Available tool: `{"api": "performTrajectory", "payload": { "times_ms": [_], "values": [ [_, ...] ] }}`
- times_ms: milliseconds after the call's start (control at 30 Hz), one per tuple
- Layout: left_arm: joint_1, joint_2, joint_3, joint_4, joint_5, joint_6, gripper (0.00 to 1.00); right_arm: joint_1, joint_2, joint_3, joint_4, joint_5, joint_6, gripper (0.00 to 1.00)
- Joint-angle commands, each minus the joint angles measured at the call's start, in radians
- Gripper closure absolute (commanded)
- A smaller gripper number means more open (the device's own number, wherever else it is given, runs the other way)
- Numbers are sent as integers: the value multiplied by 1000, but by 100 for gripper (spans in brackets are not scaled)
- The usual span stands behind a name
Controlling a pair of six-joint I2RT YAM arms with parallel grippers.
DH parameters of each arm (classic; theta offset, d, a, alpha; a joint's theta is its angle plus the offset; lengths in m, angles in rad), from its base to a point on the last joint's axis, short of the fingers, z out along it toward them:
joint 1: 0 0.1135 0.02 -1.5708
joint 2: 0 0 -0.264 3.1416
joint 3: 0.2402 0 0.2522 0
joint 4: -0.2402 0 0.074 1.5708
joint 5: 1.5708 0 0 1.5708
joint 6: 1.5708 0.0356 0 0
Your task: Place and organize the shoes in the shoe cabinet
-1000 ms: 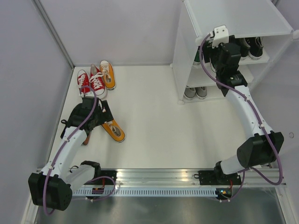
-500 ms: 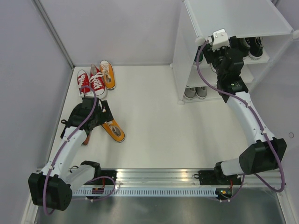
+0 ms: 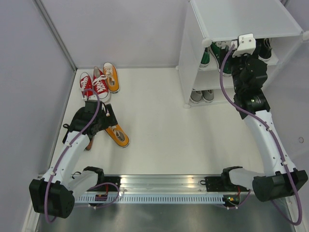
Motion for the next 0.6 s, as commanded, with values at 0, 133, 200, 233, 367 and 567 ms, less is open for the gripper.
{"api": "performTrajectory", "payload": {
  "times_ms": [0, 133, 200, 233, 367, 567],
  "values": [
    [5, -3, 0, 27, 9, 40, 0, 0, -65, -16, -91, 7, 163, 13],
    [5, -1, 0, 27, 4, 40, 0, 0, -107, -34, -191, 27, 279, 13],
    [5, 2, 1, 27, 6, 41, 0, 0, -128, -57, -234, 27, 348, 12],
    [5, 3, 0, 27, 7, 41, 0, 0, -133, -65, -245, 21, 365, 12],
    [5, 2, 0, 27, 12, 41, 0, -2, -144, -97, -279, 16, 421, 12],
    [5, 0, 0, 27, 21, 43, 0, -25, -93, -76, -306, 7, 459, 12]
  ]
}}
